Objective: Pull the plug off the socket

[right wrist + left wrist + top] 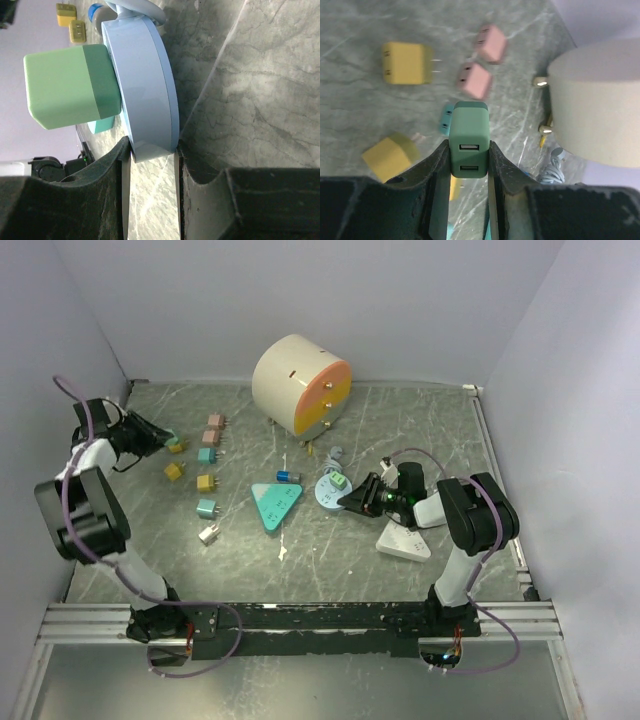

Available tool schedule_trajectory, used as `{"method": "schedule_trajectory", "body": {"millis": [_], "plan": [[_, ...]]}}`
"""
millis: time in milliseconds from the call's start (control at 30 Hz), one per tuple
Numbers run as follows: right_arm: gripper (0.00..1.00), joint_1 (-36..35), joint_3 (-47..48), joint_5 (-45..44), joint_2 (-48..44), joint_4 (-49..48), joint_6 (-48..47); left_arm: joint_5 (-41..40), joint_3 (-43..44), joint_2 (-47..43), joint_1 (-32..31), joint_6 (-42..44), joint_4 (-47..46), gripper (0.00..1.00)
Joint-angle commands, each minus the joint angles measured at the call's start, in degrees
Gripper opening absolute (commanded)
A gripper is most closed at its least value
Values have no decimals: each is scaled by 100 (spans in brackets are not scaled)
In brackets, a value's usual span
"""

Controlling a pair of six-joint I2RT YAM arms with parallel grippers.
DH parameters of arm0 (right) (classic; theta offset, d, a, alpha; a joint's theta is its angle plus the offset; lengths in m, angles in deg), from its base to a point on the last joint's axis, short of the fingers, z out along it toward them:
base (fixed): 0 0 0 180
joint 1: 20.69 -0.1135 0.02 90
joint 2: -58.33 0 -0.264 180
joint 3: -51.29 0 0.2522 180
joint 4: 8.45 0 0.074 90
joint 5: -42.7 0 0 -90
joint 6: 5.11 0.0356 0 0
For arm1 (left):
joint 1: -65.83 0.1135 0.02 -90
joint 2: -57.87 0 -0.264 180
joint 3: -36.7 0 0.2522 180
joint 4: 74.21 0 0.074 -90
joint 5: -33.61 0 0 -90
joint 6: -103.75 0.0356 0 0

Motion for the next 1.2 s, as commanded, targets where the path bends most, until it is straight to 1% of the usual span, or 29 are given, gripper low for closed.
{"method": "schedule_trajectory", "body": {"millis": [0, 100, 133, 200, 300, 433, 567, 633, 700, 800, 900, 967, 1033, 1133, 1167], "plan": [[0, 50, -251, -916, 113, 915, -716, 823, 562, 950, 163, -417, 41, 7], [0, 45, -267, -907, 117, 892, -730, 999, 804, 1359, 160, -596, -360, 7], [0, 43, -264, -894, 134, 878, -725, 1016, 923, 1472, 159, -648, -338, 7], [0, 47, -241, -861, 186, 853, -706, 964, 1051, 1600, 152, -763, -490, 7], [0, 45, -214, -826, 224, 842, -702, 748, 1307, 1768, 97, -814, -615, 9], [0, 46, -210, -827, 247, 828, -703, 710, 2195, 2546, -84, -542, 20, 12], [0, 45, -208, -816, 274, 825, -719, 401, 3240, 3168, -361, -79, 739, 14], [0, 48, -214, -816, 274, 832, -721, 324, 3703, 3454, -429, 66, 945, 15], [0, 45, -211, -817, 274, 819, -728, 292, 4316, 3776, -438, 288, 1357, 16], [0, 52, -214, -828, 282, 835, -741, 404, 4797, 4166, -434, 585, 1873, 22], [0, 45, -205, -831, 307, 813, -731, 378, 4704, 4270, -426, 692, 1964, 25], [0, 46, -180, -804, 346, 805, -722, 293, 4631, 4239, -421, 713, 1953, 31], [0, 52, -175, -772, 372, 781, -705, 224, 4633, 4191, -405, 780, 1984, 37], [0, 46, -168, -789, 346, 811, -727, -199, 4562, 3934, -396, 887, 2041, 47], [0, 45, -166, -791, 323, 831, -736, -304, 4495, 3805, -403, 909, 1995, 56]]}}
